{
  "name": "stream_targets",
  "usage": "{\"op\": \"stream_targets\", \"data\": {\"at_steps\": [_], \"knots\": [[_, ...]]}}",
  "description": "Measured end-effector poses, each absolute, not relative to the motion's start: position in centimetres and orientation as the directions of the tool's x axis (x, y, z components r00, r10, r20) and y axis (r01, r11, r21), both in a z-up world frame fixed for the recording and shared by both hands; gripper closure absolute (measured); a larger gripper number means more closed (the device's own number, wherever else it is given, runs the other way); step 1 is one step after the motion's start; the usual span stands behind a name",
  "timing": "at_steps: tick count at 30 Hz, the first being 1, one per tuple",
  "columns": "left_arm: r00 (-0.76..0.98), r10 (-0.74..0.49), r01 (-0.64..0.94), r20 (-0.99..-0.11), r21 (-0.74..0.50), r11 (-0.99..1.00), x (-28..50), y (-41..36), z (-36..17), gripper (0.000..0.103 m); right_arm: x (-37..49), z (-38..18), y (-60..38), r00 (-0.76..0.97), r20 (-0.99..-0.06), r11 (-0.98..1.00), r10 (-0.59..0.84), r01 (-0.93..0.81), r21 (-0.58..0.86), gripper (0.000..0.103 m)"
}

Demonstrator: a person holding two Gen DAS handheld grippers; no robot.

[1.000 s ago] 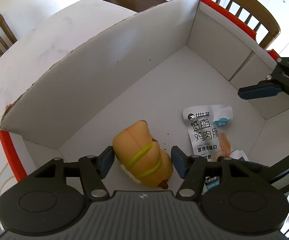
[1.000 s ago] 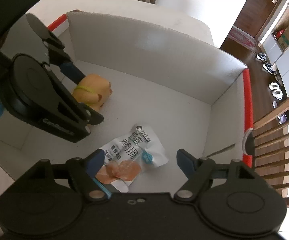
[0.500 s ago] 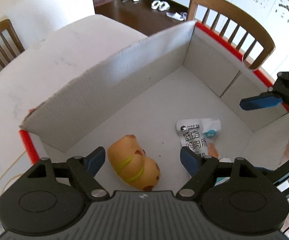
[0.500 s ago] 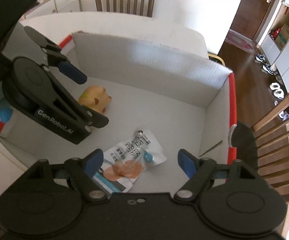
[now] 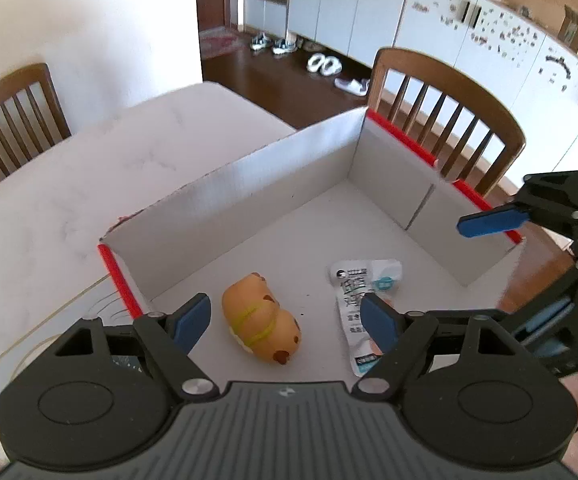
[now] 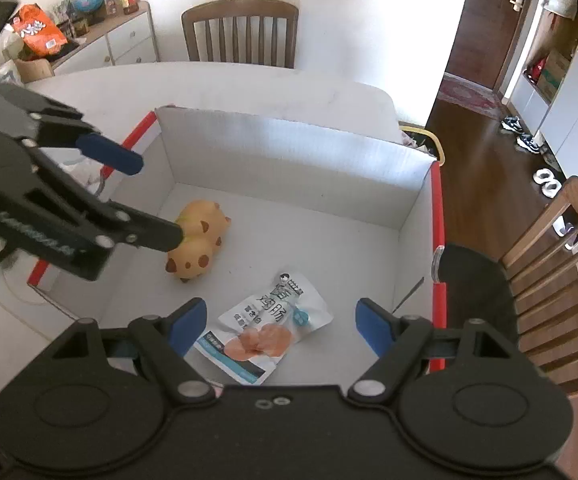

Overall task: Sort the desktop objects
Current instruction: 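Withdraw both grippers from the box back toward the snack pile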

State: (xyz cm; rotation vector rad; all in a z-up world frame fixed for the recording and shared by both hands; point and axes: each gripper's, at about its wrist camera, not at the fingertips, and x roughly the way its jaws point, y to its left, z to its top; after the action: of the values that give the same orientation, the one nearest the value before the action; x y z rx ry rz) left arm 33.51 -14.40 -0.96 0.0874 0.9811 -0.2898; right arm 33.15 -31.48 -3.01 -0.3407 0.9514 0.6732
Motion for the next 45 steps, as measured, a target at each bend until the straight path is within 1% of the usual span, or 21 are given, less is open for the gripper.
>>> {"op": "stream_targets", "data": {"at_steps": [12,24,32,45], "knots": [[0.624,-0.207,0.235,-0.754,-0.071,0.969,28.0,-13.0,2.2,0.021,30.5,-1.7,-31.1,0.444,-0.800,0.751,0.404,-0.660,0.013,0.021],[0.682,-0.189,0.211,-0.706,-0.057,0.976,23.2,-9.8,4.0,0.021,27.2,-0.3,-29.3,0.504,-0.765,0.779,0.401,-0.627,-0.004,0.021],[0.700,-0.189,0.208,-0.689,-0.056,0.977,20.1,-7.1,4.2,0.021,24.8,0.6,-27.3,0.520,-0.752,0.800,0.406,-0.600,0.018,0.021],[0.692,-0.218,0.231,-0.688,-0.076,0.970,15.7,-2.9,3.3,0.021,20.3,1.4,-23.2,0.537,-0.740,0.821,0.406,-0.569,0.038,0.021]]}}
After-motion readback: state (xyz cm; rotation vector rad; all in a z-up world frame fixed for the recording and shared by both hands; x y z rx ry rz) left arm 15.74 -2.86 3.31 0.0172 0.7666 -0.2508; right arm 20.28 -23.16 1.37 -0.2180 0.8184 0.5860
